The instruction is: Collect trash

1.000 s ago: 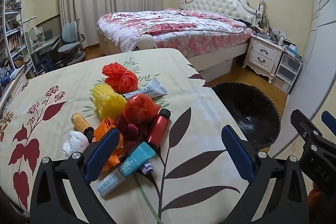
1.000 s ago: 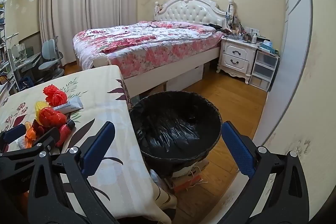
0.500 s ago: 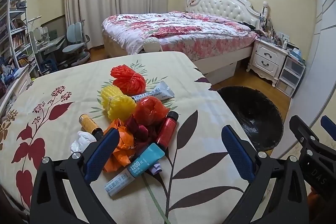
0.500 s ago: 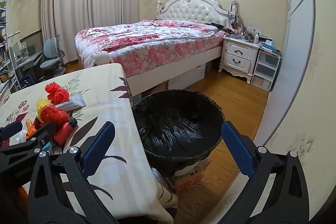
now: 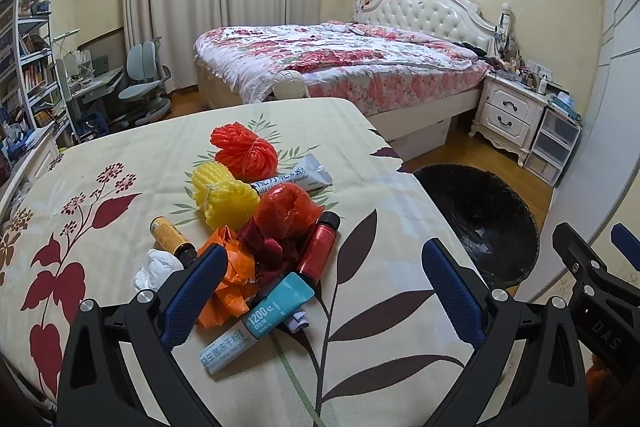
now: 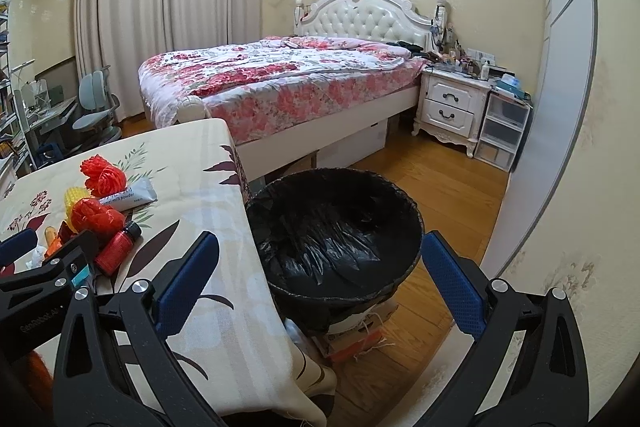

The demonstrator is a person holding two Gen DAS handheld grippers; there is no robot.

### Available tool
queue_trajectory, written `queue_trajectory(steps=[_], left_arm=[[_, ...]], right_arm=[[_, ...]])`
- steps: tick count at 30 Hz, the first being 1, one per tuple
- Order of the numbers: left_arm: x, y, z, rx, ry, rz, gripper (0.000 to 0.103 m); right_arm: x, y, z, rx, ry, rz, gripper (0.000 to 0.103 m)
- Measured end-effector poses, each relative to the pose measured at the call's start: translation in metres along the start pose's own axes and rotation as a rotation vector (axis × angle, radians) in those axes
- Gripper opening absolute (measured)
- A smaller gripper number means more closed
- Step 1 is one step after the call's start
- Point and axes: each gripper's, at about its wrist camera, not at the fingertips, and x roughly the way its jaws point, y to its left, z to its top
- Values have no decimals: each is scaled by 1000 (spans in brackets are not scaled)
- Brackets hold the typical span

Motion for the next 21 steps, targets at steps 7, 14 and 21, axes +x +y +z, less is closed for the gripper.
queue_trajectory(steps=[7,14,21], left_arm=[[0,-1,0,0,1,-1,97],[0,-1,0,-1,1,-1,97],[1,0,0,1,0,0,97]], right_arm=[[0,0,1,-1,1,-1,99],[0,0,1,-1,1,-1,99],[0,0,1,-2,2,0,99]])
